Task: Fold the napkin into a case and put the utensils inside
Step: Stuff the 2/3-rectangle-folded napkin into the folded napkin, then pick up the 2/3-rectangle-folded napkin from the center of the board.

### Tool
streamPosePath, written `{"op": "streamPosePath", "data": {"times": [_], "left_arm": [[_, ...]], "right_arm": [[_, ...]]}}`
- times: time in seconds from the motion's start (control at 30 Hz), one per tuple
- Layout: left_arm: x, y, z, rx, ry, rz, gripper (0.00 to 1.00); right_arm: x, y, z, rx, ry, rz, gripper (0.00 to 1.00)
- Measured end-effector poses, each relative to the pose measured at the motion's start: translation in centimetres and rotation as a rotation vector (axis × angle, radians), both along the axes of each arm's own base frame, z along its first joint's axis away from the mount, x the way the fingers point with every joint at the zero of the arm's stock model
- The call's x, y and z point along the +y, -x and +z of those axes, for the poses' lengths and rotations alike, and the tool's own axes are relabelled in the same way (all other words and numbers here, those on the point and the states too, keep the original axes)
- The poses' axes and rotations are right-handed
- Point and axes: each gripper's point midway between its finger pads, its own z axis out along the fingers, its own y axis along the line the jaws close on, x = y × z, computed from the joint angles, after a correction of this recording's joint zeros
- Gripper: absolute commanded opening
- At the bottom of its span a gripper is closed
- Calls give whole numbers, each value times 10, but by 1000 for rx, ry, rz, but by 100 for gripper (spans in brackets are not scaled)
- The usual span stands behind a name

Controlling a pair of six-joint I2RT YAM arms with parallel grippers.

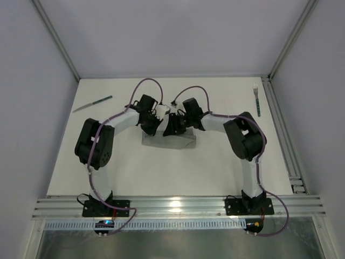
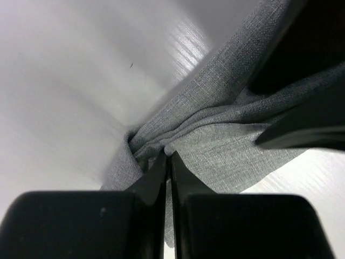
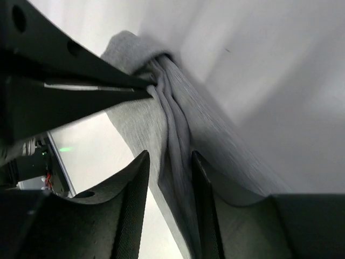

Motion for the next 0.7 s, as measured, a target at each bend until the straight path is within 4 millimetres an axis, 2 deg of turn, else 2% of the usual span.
{"op": "streamPosePath", "data": {"times": [0.1, 0.23, 0.3, 0.43, 0.53, 0.7], "left_arm": [[1, 2, -2, -1, -2, 5, 0], [1, 2, -1, -1, 1, 11, 0], [1, 3, -1, -2, 1, 12, 0], [2, 4, -1, 0, 0, 12, 0], [2, 4, -1, 0, 0, 12, 0], [3, 7, 0, 5, -2, 12, 0]], "right_arm": [[-32, -7, 18, -21, 15, -47, 44], [-80, -35, 59, -124, 4, -156, 45], [-99, -43, 66, -146, 9, -204, 47], [-122, -42, 46, -115, 61, -268, 50], [-124, -35, 24, -58, 88, -264, 50], [-125, -28, -2, -7, 111, -259, 47]]}}
